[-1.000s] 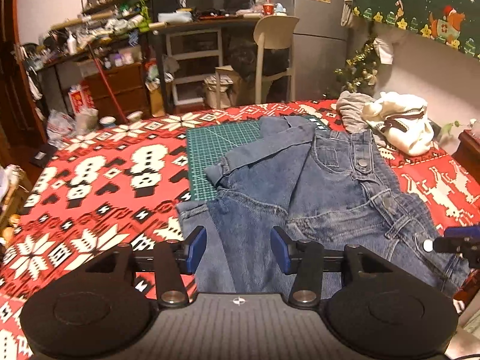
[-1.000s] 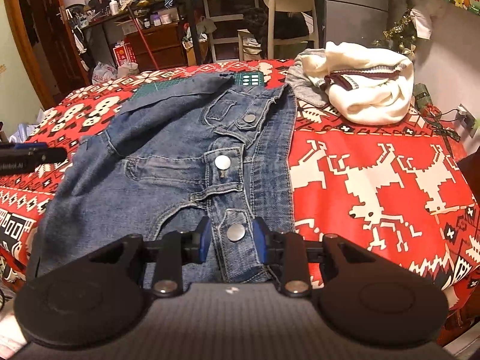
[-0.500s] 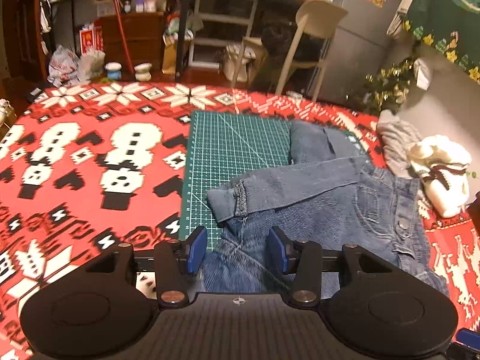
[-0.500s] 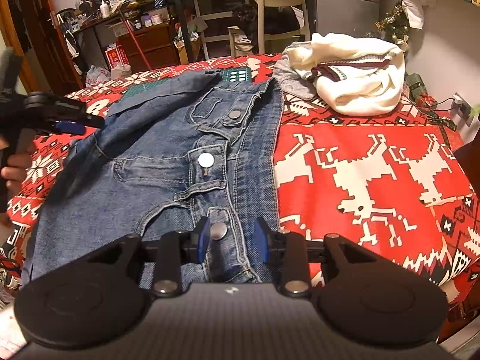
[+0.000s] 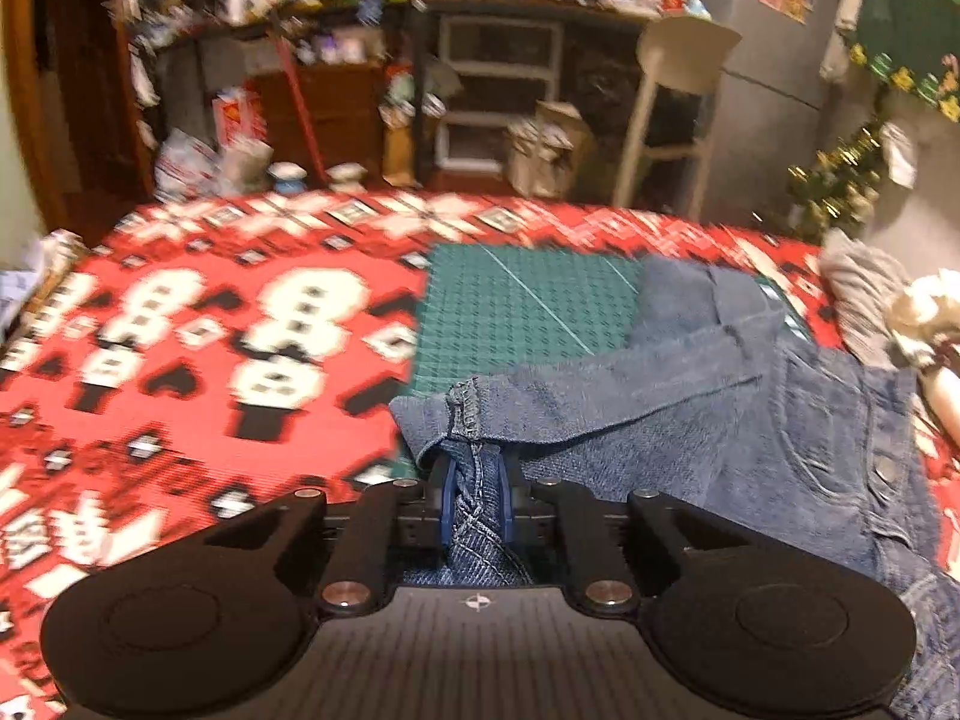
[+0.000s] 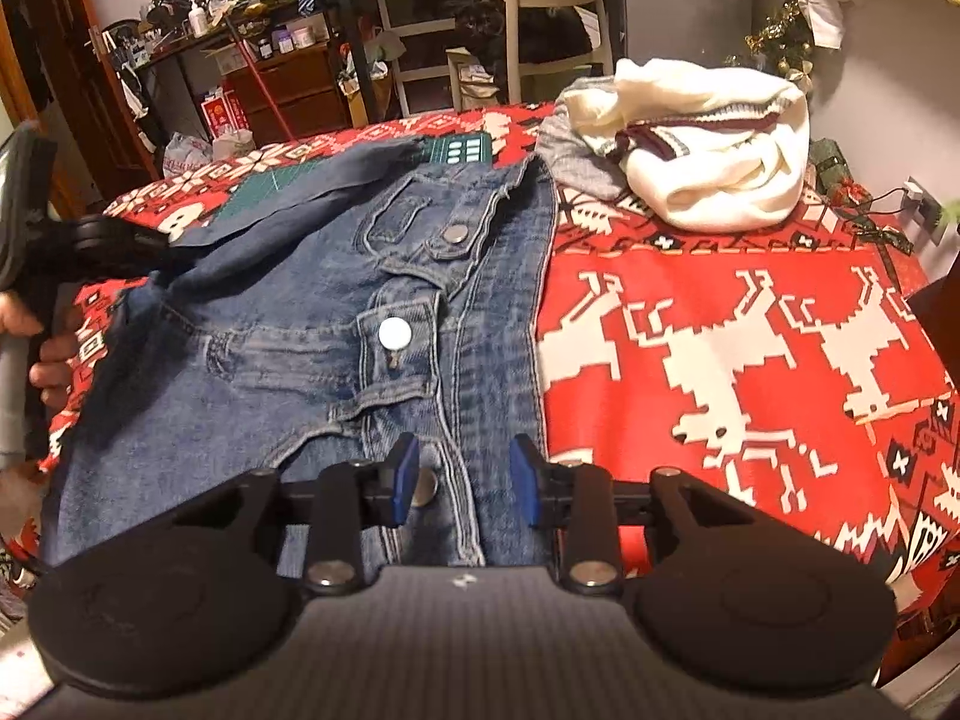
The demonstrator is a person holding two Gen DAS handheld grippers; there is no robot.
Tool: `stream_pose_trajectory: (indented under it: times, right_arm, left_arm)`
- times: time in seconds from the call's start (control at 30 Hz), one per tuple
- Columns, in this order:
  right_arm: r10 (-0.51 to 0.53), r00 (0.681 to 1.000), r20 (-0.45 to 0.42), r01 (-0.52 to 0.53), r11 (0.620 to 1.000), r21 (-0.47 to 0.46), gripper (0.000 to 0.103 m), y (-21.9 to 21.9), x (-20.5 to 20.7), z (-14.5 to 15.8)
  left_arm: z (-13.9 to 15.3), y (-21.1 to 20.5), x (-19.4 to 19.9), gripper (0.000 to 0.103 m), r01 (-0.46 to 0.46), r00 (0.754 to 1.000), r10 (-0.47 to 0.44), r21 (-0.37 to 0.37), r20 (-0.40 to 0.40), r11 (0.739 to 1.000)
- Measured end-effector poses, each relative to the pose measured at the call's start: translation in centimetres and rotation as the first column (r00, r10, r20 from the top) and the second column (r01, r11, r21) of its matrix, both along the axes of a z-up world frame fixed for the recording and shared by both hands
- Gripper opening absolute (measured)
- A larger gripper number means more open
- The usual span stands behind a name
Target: Fold clothes
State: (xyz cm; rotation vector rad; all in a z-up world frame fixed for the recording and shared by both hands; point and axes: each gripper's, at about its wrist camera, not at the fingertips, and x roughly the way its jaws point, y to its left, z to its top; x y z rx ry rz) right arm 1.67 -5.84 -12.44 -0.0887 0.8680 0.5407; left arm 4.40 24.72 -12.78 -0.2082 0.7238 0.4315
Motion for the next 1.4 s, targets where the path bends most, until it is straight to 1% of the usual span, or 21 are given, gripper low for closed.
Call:
stream_pose_trajectory:
  times: [0.07, 0.13, 0.23, 0.33, 0.37, 0.4, 0.43, 0.53, 0.57, 0.7, 0.77, 0.9, 0.97, 1.13, 1.3, 1.4]
  right_arm:
    - [0.0, 1.0, -0.007, 0.0, 1.0, -0.002, 0.037, 0.2, 0.1, -0.2]
    - [0.002, 1.0, -0.014, -0.003, 1.0, -0.011, 0.037, 0.4, 0.2, -0.5]
    - [-0.002, 1.0, -0.027, 0.002, 1.0, -0.012, 0.037, 0.7, 0.4, -0.6]
    - [0.0, 1.0, -0.014, -0.001, 1.0, -0.015, 0.038, 0.8, 0.3, -0.2]
    - [0.002, 1.0, -0.008, -0.002, 1.0, -0.019, 0.04, 0.8, 0.3, -0.1]
    - [0.003, 1.0, -0.002, -0.003, 1.0, -0.022, 0.046, 0.9, 0.2, 0.0]
    - [0.002, 1.0, -0.002, -0.002, 1.0, -0.028, 0.048, 0.9, 0.2, 0.0]
    - [0.003, 1.0, -0.002, -0.003, 0.999, -0.043, 0.058, 0.8, -0.1, 0.1]
    - [0.005, 1.0, -0.003, -0.005, 0.999, -0.048, 0.062, 0.8, -0.1, 0.1]
    - [-0.004, 1.0, 0.001, 0.004, 0.998, -0.062, 0.069, 0.4, -0.3, 0.1]
    - [-0.016, 1.0, -0.014, 0.015, 0.998, -0.058, 0.07, 0.2, -0.3, -0.1]
    - [-0.004, 0.999, -0.045, 0.001, 0.999, -0.052, 0.071, 0.4, -0.5, -0.5]
    - [0.014, 0.999, -0.039, -0.016, 0.999, -0.052, 0.072, 0.7, -0.8, -0.4]
    - [0.047, 0.998, -0.04, -0.048, 0.998, -0.034, 0.074, 1.5, -1.4, -0.1]
    - [0.105, 0.993, -0.048, -0.107, 0.993, -0.048, 0.074, 2.5, -2.3, -0.3]
    - [0.143, 0.987, -0.069, -0.147, 0.987, -0.067, 0.074, 3.1, -3.0, -0.6]
  left_arm:
    - [0.4, 0.8, -1.0, 0.014, -0.036, 0.999, 0.036, 0.018, 0.015, 0.999]
    - [0.5, 1.8, -2.0, 0.013, -0.064, 0.998, 0.064, 0.022, 0.012, 0.998]
    - [0.3, 3.0, -3.4, 0.013, -0.074, 0.997, 0.074, -0.015, 0.001, 0.997]
    - [0.2, 3.2, -4.9, 0.012, -0.077, 0.997, 0.077, -0.027, 0.005, 0.997]
    - [0.3, 3.2, -5.4, 0.012, -0.079, 0.997, 0.079, -0.032, 0.013, 0.996]
    - [0.4, 3.0, -5.8, 0.012, -0.08, 0.996, 0.081, -0.036, 0.022, 0.996]
    - [0.5, 2.8, -6.4, 0.011, -0.085, 0.996, 0.086, -0.038, 0.033, 0.996]
    - [1.0, 2.7, -7.7, 0.01, -0.114, 0.991, 0.117, -0.054, 0.066, 0.992]
    - [1.2, 2.6, -8.1, 0.01, -0.121, 0.989, 0.125, -0.058, 0.075, 0.991]
    - [1.3, 2.9, -9.7, 0.009, -0.14, 0.985, 0.146, -0.062, 0.093, 0.988]
    - [1.4, 3.1, -10.6, 0.009, -0.153, 0.983, 0.159, -0.066, 0.095, 0.986]
    - [1.5, 3.8, -12.7, 0.009, -0.189, 0.976, 0.195, -0.065, 0.097, 0.98]
    - [1.7, 4.2, -13.8, 0.009, -0.213, 0.971, 0.219, -0.066, 0.095, 0.975]
    - [1.5, 4.7, -16.3, 0.009, -0.259, 0.961, 0.261, -0.039, 0.089, 0.965]
    - [1.1, 4.9, -18.1, 0.009, -0.289, 0.952, 0.294, -0.06, 0.084, 0.955]
    - [1.0, 5.1, -18.7, 0.009, -0.29, 0.952, 0.295, -0.071, 0.079, 0.954]
